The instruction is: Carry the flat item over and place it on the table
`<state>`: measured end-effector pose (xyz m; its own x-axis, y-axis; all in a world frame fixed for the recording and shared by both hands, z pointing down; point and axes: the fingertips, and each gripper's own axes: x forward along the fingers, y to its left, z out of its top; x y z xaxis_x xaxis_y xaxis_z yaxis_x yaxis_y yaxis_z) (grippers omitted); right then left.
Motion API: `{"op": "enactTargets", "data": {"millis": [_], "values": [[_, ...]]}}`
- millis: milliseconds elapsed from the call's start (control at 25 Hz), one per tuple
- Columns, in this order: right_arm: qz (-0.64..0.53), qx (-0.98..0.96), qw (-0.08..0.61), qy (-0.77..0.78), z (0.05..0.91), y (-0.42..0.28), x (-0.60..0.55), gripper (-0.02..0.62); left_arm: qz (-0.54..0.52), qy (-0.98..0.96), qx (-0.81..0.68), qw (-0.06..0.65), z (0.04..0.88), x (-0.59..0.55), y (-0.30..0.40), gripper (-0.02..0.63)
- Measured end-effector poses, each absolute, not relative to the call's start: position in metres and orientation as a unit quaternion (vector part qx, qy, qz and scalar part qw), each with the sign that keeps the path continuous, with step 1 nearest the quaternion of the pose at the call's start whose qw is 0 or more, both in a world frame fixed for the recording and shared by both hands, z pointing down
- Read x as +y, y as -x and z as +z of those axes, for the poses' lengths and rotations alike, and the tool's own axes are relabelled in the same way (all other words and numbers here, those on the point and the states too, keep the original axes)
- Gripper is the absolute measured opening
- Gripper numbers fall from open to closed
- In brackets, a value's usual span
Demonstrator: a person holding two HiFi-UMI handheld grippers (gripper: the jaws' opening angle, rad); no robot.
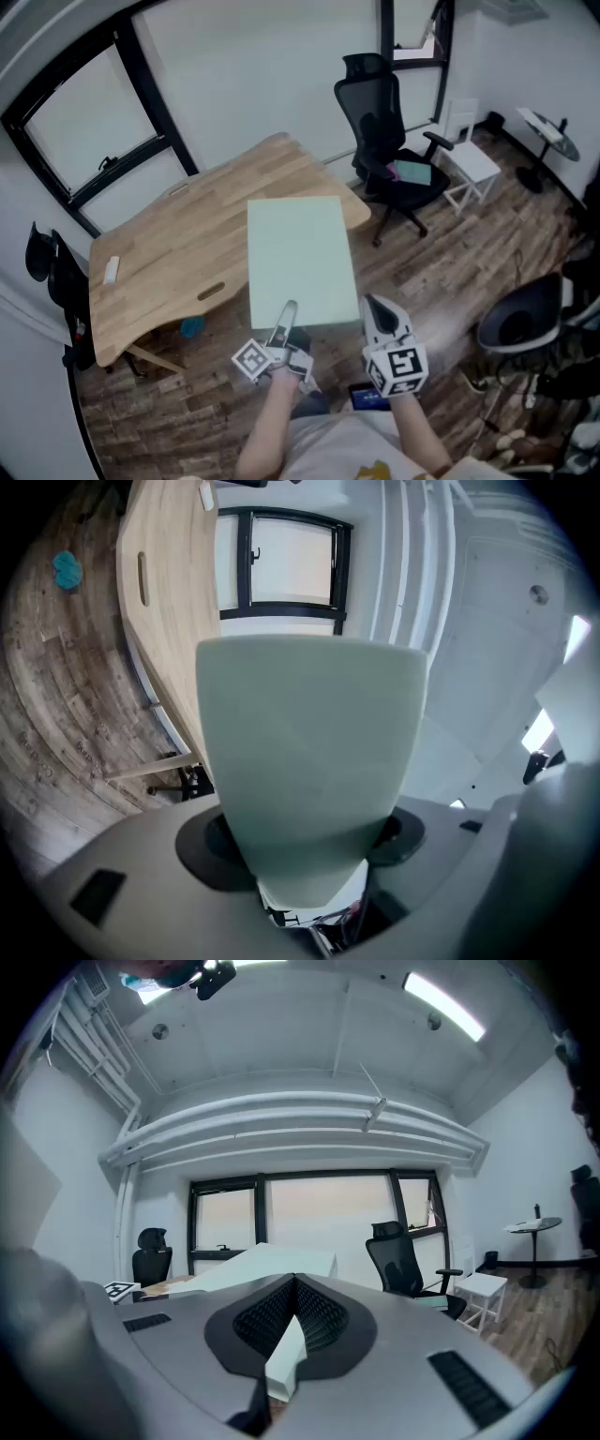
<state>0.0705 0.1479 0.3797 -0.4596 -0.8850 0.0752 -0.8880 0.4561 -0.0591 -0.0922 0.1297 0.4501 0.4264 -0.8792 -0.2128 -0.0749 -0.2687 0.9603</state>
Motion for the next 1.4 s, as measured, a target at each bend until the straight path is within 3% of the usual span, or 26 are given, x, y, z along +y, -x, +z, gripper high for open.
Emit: {"op": "enactTargets", "data": {"millis": [600, 1400], "values": [[0.057, -0.855, 0.009, -0.516, 0.381, -0.081, 0.154, -0.002, -0.407, -0.686, -0.352, 0.489, 0.447, 0.14, 0.085, 0.289], [0.069, -0.847, 0.058, -0.525, 0.413, -0.085, 0.1, -0.002, -0.413, -0.66, -0.352, 0.519, 0.477, 0.097, 0.076, 0.29]]}}
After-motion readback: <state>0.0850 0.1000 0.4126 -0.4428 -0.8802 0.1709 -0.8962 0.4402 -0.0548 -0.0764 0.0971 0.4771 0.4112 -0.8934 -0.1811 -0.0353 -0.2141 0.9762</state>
